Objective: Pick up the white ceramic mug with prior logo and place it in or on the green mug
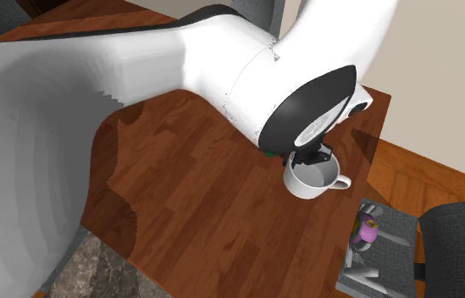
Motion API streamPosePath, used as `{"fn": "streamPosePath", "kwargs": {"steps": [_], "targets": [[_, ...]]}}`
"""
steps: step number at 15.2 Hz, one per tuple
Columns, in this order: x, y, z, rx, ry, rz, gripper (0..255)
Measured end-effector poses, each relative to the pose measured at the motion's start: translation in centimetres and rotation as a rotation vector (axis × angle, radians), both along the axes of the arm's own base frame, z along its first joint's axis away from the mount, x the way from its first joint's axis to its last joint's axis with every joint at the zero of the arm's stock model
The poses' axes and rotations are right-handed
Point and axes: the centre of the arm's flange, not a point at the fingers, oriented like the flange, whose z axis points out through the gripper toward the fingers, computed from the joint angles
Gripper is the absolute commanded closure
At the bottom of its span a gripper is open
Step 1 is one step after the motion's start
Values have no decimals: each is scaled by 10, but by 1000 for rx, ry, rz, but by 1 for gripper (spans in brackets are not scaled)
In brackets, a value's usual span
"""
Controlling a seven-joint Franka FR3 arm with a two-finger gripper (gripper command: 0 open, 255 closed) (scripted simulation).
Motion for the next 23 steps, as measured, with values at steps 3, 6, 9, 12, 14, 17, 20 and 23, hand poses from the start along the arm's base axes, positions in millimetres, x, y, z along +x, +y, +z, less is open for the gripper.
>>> {"fn": "streamPosePath", "kwargs": {"steps": [3,6,9,12,14,17,20,23], "targets": [[1,0,14,0,0,0,255],[24,10,21,0,0,0,255],[58,27,25,-1,0,0,255],[95,44,32,-1,1,0,255],[119,55,35,0,0,0,255],[151,70,41,0,0,0,255],[162,76,31,0,1,0,255],[163,76,16,0,1,0,255]]}}
